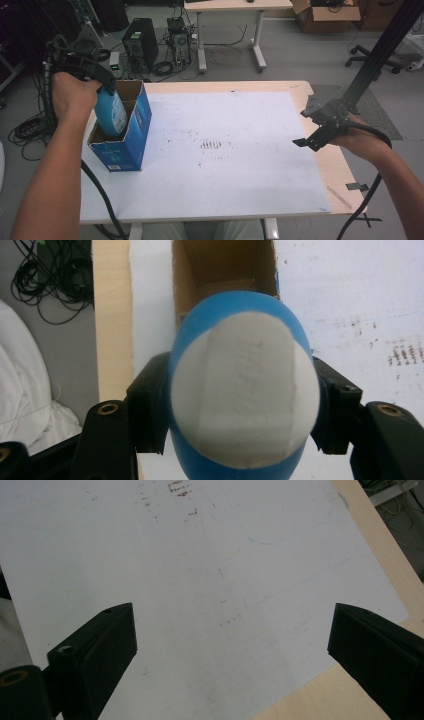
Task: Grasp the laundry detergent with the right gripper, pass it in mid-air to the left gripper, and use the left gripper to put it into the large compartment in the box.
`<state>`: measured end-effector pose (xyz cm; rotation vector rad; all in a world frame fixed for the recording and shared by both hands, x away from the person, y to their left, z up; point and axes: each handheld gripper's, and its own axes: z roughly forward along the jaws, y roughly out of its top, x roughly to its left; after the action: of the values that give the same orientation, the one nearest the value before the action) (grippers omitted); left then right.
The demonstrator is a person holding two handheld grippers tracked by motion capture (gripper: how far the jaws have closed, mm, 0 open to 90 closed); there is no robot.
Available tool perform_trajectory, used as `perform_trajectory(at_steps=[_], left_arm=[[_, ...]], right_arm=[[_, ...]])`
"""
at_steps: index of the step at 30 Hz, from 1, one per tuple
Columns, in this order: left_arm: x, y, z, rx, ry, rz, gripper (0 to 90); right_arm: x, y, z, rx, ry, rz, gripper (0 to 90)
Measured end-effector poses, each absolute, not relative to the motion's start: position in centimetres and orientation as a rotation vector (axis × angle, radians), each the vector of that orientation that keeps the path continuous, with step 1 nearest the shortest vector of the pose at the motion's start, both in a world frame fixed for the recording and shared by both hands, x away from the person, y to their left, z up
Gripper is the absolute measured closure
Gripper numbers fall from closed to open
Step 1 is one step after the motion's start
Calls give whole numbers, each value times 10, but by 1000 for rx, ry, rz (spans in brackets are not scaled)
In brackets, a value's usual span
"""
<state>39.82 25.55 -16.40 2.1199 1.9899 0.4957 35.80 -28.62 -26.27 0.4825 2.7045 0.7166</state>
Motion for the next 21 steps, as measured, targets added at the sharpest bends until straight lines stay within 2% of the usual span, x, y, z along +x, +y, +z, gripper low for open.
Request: perform_trajectory(at_steps=[21], left_arm=[[403,259,-225,2145,1992,504,379]], right_arm=[[357,-292,-267,513,2713,700,52]])
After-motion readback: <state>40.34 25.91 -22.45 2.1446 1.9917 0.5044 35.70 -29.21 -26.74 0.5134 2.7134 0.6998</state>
